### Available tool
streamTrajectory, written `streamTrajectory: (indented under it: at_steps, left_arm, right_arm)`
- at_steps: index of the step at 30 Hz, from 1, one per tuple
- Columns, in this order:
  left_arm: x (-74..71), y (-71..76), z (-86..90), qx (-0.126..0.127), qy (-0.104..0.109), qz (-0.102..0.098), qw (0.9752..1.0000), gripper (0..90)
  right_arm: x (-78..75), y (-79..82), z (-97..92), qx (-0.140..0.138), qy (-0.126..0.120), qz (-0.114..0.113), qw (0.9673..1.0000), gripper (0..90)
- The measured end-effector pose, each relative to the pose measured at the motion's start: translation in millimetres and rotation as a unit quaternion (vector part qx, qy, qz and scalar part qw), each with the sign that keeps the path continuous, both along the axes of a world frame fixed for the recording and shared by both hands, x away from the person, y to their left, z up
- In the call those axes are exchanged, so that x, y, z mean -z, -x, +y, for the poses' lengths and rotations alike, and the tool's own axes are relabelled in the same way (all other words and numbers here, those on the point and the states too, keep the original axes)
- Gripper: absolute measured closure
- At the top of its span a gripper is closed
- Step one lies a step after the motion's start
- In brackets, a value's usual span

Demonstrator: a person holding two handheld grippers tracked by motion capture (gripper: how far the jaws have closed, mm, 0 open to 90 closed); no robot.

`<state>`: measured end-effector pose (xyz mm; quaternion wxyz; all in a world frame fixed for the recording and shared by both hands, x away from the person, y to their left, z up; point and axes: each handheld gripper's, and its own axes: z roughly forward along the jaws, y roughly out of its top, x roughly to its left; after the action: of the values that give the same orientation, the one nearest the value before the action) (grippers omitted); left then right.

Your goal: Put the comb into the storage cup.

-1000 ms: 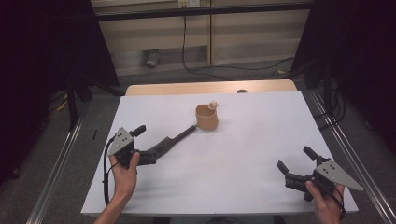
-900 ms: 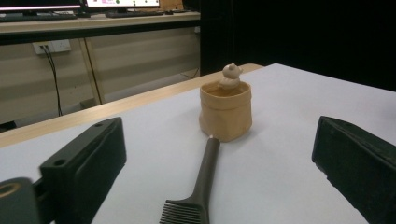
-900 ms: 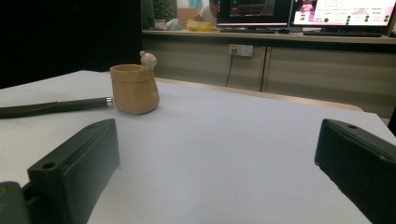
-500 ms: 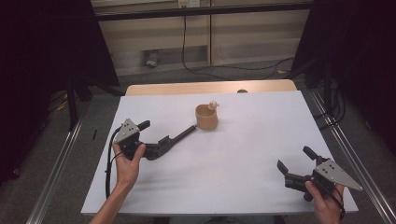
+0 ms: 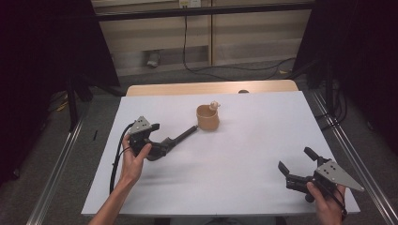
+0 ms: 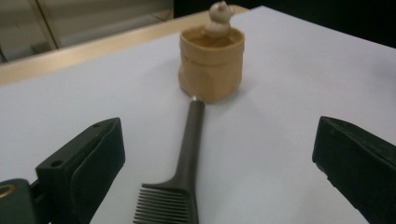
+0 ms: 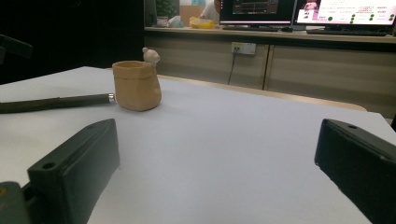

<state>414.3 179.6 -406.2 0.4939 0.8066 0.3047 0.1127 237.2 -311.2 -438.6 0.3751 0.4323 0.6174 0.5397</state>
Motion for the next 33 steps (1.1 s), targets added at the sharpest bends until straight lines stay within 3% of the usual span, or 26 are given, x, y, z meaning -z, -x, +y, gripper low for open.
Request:
streamTrajectory:
  at_steps: [1,2,3,7,11,15,19,20,23,30,33]
  left_arm:
    - [0.0,0.0,0.0,0.0,0.0,0.0,1.0,3.1]
    - [4.6,-1.4,-0.6,0.004,-0.027,0.013,0.9996,3.1]
    - [5.4,-1.8,-0.6,0.008,-0.036,0.016,0.9992,3.1]
    - [2.9,-3.6,0.5,0.005,-0.047,0.015,0.9988,3.1]
    - [-3.1,-9.6,-0.9,0.014,-0.053,0.034,0.9979,5.2]
    - [-4.7,-13.9,-5.4,0.02,-0.074,0.035,0.9964,6.4]
    - [-4.1,-21.1,-11.2,0.027,-0.089,0.053,0.9943,6.7]
    - [-4.6,-24.3,-13.6,0.03,-0.086,0.066,0.9936,6.9]
    - [-5.9,-26.5,-15.4,0.03,-0.083,0.078,0.993,6.9]
    - [-10.0,-32.2,-21.5,0.027,-0.115,0.085,0.9893,6.8]
    - [-9.7,-37.1,-24.9,0.032,-0.119,0.087,0.9886,6.8]
  right_arm:
    - [0.0,0.0,0.4,-0.002,0.0,0.0,1.0,0.0]
    - [0.0,0.2,0.8,-0.003,0.0,0.0,1.0,0.0]
    - [-0.1,0.3,1.1,-0.005,0.0,0.0,1.0,0.0]
    - [0.2,-0.3,1.0,-0.005,0.001,-0.001,1.0,0.0]
    - [0.2,-0.3,1.1,-0.005,0.002,0.0,1.0,0.0]
    - [0.2,-0.4,1.3,-0.005,0.004,-0.001,1.0,0.0]
    - [0.4,-0.8,0.8,-0.004,0.004,0.0,1.0,0.0]
    - [0.3,-0.5,0.9,-0.005,0.004,0.0,1.0,0.0]
    - [0.4,-0.5,1.0,-0.006,0.006,0.0,1.0,0.0]
    - [0.5,-0.3,1.4,-0.008,0.005,0.001,1.0,0.0]
    - [0.6,-0.6,1.5,-0.009,0.005,0.003,0.9999,0.0]
